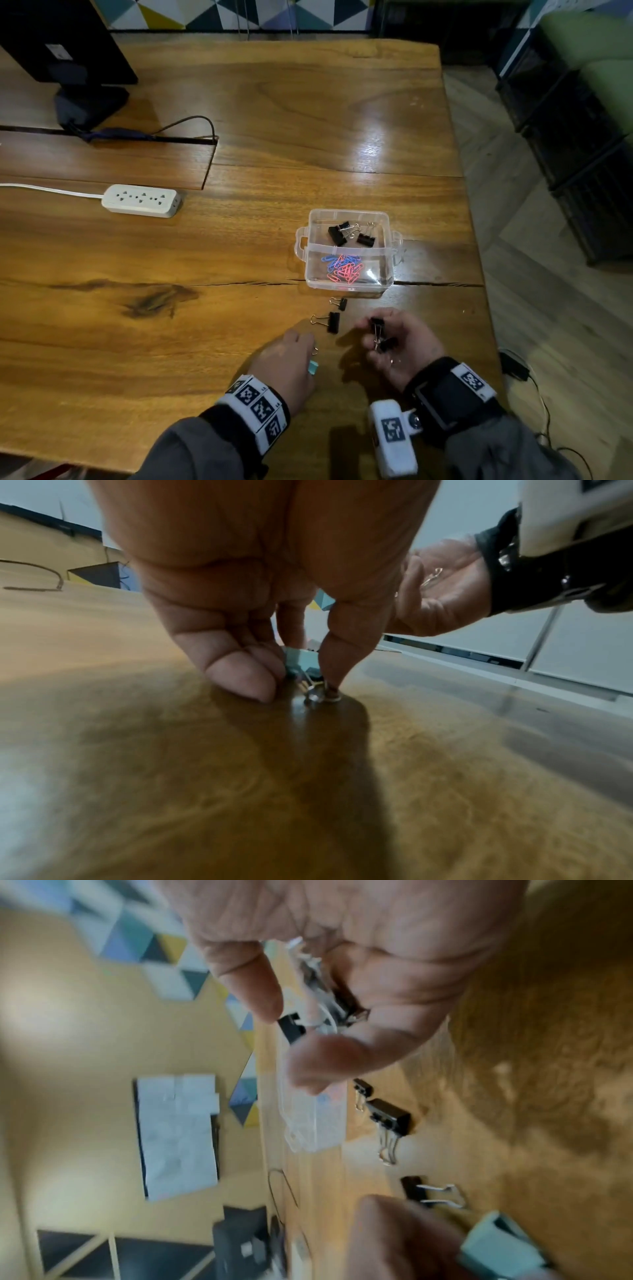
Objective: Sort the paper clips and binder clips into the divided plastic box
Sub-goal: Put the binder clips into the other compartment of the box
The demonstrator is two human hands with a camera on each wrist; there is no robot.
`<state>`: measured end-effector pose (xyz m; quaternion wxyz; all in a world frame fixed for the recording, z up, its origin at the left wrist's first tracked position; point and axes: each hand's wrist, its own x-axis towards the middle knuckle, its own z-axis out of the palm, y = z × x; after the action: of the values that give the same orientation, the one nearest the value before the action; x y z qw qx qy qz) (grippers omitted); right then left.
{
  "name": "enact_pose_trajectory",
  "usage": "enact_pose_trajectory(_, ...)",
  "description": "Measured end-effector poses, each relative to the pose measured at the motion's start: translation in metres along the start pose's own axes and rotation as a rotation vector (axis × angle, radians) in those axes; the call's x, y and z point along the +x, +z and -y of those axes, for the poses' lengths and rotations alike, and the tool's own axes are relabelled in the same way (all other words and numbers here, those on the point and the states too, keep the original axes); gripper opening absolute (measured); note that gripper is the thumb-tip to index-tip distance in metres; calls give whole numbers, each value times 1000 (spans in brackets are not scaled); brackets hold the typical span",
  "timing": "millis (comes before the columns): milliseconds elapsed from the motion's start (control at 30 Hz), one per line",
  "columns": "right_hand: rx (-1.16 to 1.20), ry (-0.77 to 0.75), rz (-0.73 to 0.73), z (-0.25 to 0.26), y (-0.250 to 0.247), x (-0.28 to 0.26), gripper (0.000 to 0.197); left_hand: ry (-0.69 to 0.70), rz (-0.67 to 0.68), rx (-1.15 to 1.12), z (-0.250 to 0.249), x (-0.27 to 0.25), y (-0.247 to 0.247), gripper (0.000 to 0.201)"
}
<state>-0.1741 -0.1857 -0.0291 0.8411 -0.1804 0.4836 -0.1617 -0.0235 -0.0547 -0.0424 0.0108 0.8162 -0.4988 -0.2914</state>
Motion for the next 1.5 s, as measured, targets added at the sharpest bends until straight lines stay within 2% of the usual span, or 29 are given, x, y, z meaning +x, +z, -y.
enact_pose_trajectory(67,76,20,32,2,2,1,15,21,25,30,-1,2,1,36)
enact_pose_trajectory(133,48,12,25,5,6,8,9,22,50,21,0,5,1,36)
enact_pose_trajectory(233,-198,-52,-47,5,15,21,14,14,48,-3,2,7,2,35)
enact_pose_trajectory(267,-413,-117,-82,3,21,23,15,16,37,-2,2,7,2,36)
enact_pose_trajectory(333,-1067,-314,-124,-2,31,27,10,19,21,3,2,4,3,36)
enact_pose_trajectory(400,-1624,-431,-50,-7,43,29,8,29,7,5,2,3,4,28)
enact_pose_trajectory(467,-1951,-441,18,-11,48,33,25,36,2,-9,3,1,3,18)
enact_pose_trajectory(533,-2099,-445,44,-14,48,38,36,31,-1,-48,6,1,4,15)
enact_pose_trajectory(633,-2063,-417,71,-18,50,42,36,-105,-22,-246,12,1,-3,14)
enact_pose_trajectory(733,-1952,-403,25,-19,46,46,36,-245,8,-584,18,7,-6,30)
enact_pose_trajectory(767,-1856,-402,12,-17,44,45,33,-261,6,-645,20,10,-5,30)
enact_pose_trajectory(800,-1693,-392,5,-14,41,44,29,-272,-14,-680,21,14,-4,24)
enact_pose_trajectory(833,-1436,-373,4,-9,36,42,24,-287,-37,-690,20,18,-4,19)
enact_pose_trajectory(900,-704,-253,52,7,30,32,12,-328,-66,-643,13,24,-10,5)
enact_pose_trajectory(933,-368,-190,93,16,28,27,10,-332,-67,-567,9,26,-13,7)
enact_pose_trajectory(967,-132,-144,127,25,27,23,9,-327,-64,-480,5,28,-14,18)
enact_pose_trajectory(1000,-1,-121,138,34,28,22,7,-311,-67,-398,-1,30,-14,29)
enact_pose_trajectory(1067,33,-113,106,53,35,26,5,-269,-59,-266,-14,34,-13,44)
enact_pose_trajectory(1100,-6,-117,82,63,42,29,6,-251,-49,-212,-19,35,-11,45)
enact_pose_trajectory(1233,-152,-145,-71,101,75,53,17,-190,-71,-131,-25,37,-10,29)
enact_pose_trajectory(1367,-309,-132,-221,117,99,80,10,-145,-39,-113,-25,39,-12,34)
enact_pose_trajectory(1433,-447,-172,-250,119,104,88,20,-111,-7,-99,-26,40,-12,29)
enact_pose_trajectory(1500,-539,-212,-239,120,103,90,41,-101,39,-82,-26,43,-10,29)
